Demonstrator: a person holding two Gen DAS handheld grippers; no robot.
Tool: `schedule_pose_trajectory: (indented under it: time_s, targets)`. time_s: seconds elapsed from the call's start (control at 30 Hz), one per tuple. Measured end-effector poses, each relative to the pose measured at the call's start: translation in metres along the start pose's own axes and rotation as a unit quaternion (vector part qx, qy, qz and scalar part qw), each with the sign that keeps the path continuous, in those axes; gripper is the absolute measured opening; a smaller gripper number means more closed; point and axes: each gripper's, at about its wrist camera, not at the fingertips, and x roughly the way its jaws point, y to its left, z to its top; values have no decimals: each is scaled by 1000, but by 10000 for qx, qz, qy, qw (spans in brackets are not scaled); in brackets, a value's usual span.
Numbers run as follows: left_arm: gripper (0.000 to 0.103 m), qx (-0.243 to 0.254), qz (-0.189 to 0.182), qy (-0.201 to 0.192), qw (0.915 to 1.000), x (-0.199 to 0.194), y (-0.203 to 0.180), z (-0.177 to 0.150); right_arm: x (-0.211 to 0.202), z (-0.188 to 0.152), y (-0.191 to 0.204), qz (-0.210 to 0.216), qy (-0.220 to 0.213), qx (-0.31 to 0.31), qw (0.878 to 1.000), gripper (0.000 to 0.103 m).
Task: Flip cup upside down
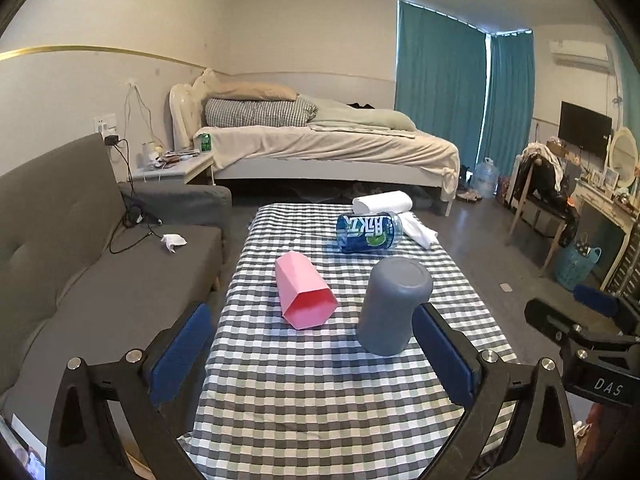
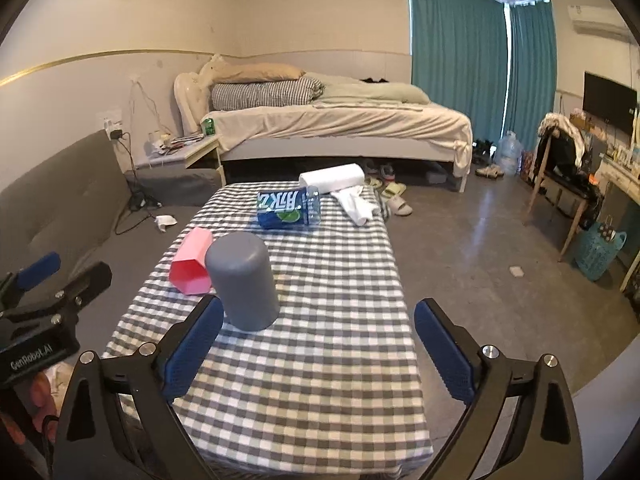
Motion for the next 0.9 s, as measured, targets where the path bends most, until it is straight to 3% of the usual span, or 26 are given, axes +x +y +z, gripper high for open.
schedule_pose_trajectory:
  time_s: [0.3,0.9]
  targets:
    - [103,-57,51,-2,10000,3,2,-3,-1,0,10,-72,-193,-263,9994,98]
    - [103,-88,20,84,9999,6,4,-5,-8,0,6,-107,-241,-195,9995,102]
